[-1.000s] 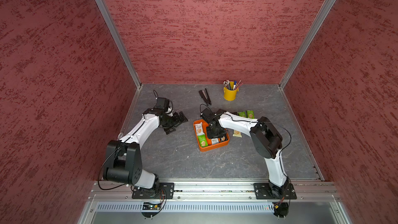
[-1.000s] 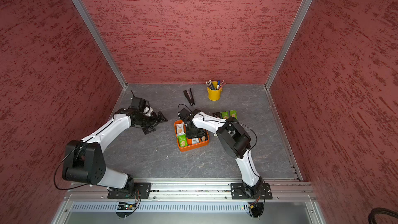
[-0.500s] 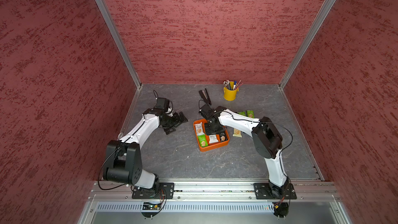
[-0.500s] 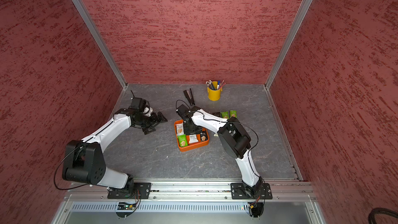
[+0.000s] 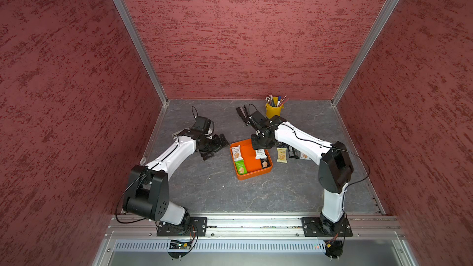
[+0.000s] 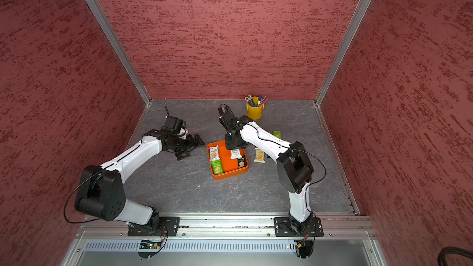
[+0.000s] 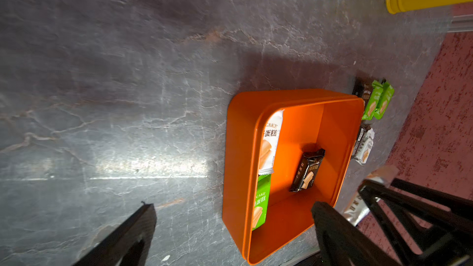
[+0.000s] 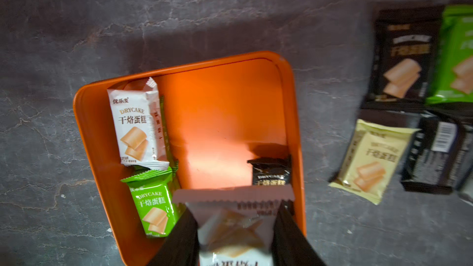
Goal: Take the cookies out of the storage box
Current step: Pick up the cookie from the storage box, then place the cookie at the center of the board.
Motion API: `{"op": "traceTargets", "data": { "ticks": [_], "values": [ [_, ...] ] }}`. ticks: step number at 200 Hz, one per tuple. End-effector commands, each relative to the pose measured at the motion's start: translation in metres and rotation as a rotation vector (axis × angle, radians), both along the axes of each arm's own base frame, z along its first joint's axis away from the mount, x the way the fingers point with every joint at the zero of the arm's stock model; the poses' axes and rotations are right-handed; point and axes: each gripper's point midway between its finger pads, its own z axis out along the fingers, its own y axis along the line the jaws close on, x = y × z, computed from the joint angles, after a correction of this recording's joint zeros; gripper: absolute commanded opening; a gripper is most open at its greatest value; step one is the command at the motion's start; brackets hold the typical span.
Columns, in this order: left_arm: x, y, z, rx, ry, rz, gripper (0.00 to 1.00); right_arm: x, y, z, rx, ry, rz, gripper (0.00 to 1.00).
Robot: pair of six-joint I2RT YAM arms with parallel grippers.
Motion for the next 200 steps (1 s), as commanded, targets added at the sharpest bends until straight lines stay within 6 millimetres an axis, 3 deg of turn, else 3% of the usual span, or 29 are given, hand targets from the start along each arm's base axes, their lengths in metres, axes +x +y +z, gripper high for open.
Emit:
{"op": "traceTargets", "data": {
  "ticks": [1, 46, 87, 138, 200],
  "values": [
    [0.013, -0.015, 0.004, 0.008, -0.033, 0.021, 1.0, -0.006, -0.035, 0.008, -0.053, -0.002, -0.012, 0.4],
    [0.018, -0.046, -0.001, 0.016, -0.036, 0.004, 1.0, -0.031, -0.087, -0.006, -0.075, 0.061, -0.062, 0.4],
    [0.021, -0.067, 0.001, 0.034, -0.046, -0.012, 1.0, -0.061, -0.114, -0.029, -0.108, 0.125, -0.067, 0.4],
    [0.018, -0.081, 0.0, 0.058, -0.042, -0.02, 1.0, -0.088, -0.113, -0.062, -0.041, 0.197, -0.056, 0.4],
    [0.016, -0.084, 0.001, 0.076, -0.045, -0.014, 1.0, -0.094, -0.106, -0.095, 0.008, 0.224, -0.047, 0.4]
  ]
}}
